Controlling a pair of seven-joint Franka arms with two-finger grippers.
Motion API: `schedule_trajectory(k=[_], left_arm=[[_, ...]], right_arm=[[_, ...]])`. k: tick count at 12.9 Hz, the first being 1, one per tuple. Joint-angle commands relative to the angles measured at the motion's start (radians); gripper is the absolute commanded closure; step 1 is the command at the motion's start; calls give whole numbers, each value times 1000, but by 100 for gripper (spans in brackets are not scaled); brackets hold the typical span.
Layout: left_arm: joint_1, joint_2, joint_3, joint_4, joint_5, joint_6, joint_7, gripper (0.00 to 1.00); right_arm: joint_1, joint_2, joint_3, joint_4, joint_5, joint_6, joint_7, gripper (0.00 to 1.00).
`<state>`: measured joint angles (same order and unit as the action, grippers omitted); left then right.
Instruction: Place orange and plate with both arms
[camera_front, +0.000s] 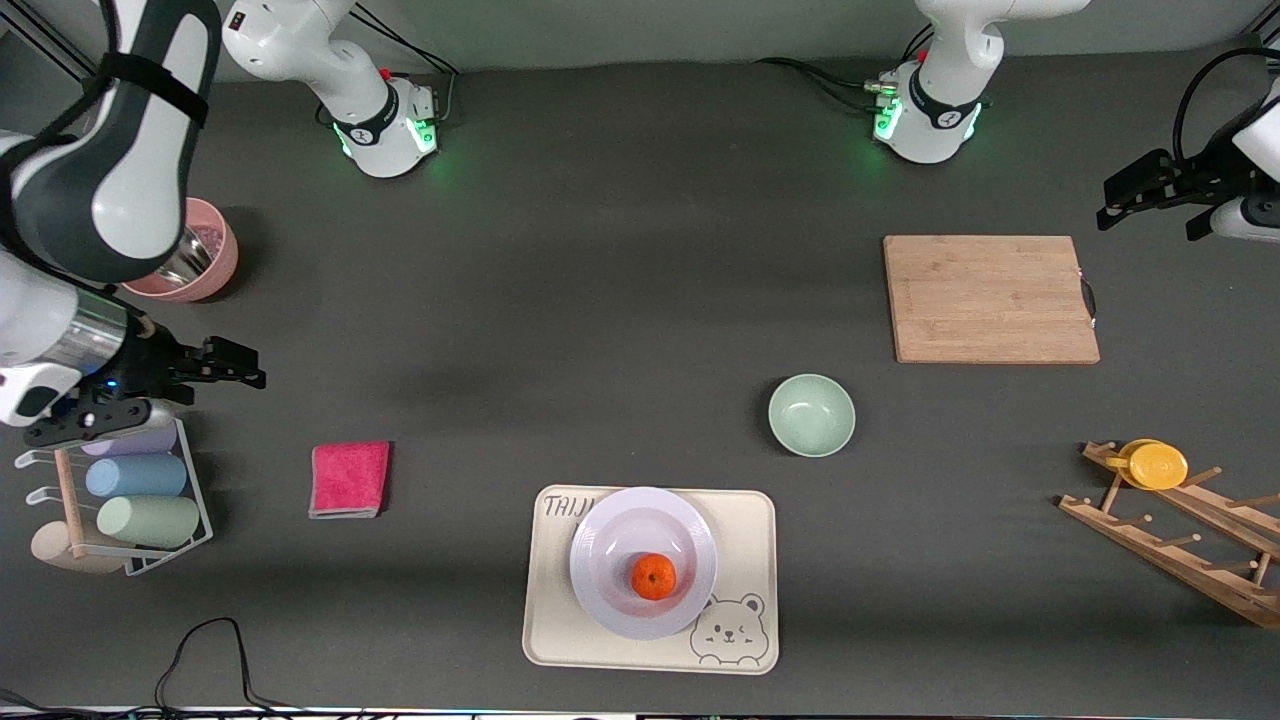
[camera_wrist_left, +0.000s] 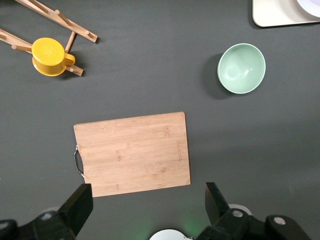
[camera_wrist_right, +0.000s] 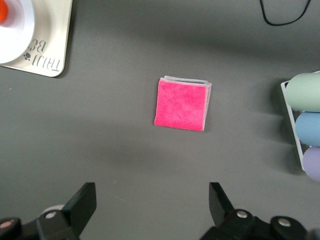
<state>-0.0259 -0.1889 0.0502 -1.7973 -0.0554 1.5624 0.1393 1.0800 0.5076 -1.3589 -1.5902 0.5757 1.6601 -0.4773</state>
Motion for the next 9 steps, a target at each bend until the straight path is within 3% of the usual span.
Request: schedule_trajectory(k=[1, 3, 5, 7, 9], left_arm=[[4, -6, -4, 1, -9, -1, -14, 0], [4, -6, -3, 1, -9, -1, -12, 0], [4, -6, -4, 1, -9, -1, -14, 0], [6, -6, -3, 4, -9, 1, -14, 0], [4, -4, -4, 4, -9, 2, -14, 0]], right_arm=[[-17, 11, 12, 52, -23, -51, -1, 0], [-15, 9, 17, 62, -25, -52, 2, 0], [-60, -20, 65, 67, -60, -74, 0, 0], [-106, -85, 153, 81, -164, -79, 0, 0], [-249, -165, 333, 99, -252, -82, 3, 0]])
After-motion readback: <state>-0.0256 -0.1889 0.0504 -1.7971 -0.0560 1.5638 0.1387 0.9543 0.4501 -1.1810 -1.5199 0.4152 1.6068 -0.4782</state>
